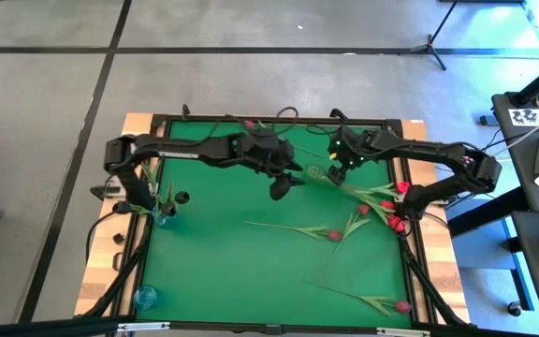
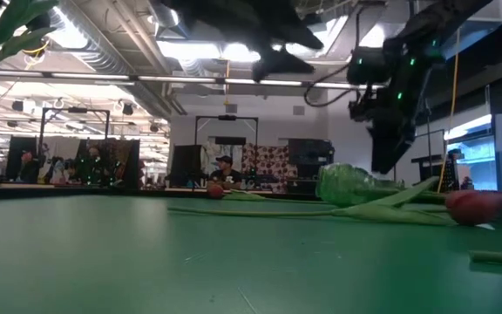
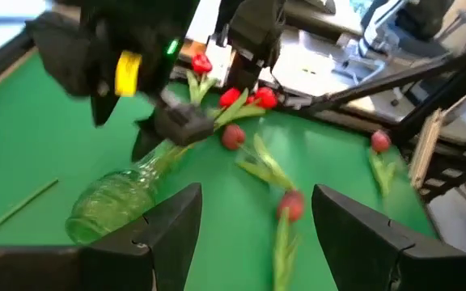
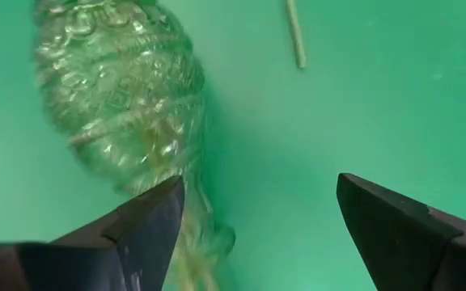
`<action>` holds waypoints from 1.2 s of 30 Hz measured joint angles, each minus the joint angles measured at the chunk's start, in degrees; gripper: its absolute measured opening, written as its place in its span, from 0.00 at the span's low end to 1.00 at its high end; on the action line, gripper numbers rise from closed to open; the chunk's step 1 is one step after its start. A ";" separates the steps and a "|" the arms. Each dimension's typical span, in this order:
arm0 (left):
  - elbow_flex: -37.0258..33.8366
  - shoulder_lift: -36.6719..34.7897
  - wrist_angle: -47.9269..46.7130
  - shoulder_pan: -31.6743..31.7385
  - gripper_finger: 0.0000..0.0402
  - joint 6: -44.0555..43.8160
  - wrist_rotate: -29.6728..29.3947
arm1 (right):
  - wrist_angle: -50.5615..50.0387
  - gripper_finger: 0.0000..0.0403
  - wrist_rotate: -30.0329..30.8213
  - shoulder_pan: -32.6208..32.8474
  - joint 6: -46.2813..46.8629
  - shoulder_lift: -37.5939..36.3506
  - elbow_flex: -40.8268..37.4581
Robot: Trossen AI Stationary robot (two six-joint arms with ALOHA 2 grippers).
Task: Sort flowers into vase by color
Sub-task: Adjust the green vase on the top right of the table
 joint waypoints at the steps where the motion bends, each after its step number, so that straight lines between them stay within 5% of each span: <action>1: 0.00 1.46 1.31 0.11 0.57 0.29 0.38 | -2.15 0.80 0.23 0.41 0.02 -0.79 0.96; 12: 0.02 14.80 19.13 2.60 0.57 6.76 2.86 | -23.59 0.80 1.60 1.21 1.21 -14.11 3.56; 30: 0.00 19.31 18.77 5.31 0.57 8.57 2.08 | -4.43 0.80 1.49 1.32 -8.58 -5.79 -8.07; 36: 0.00 19.33 17.73 5.23 0.57 7.88 2.12 | -4.60 0.80 -7.49 1.32 -5.97 -5.91 -7.92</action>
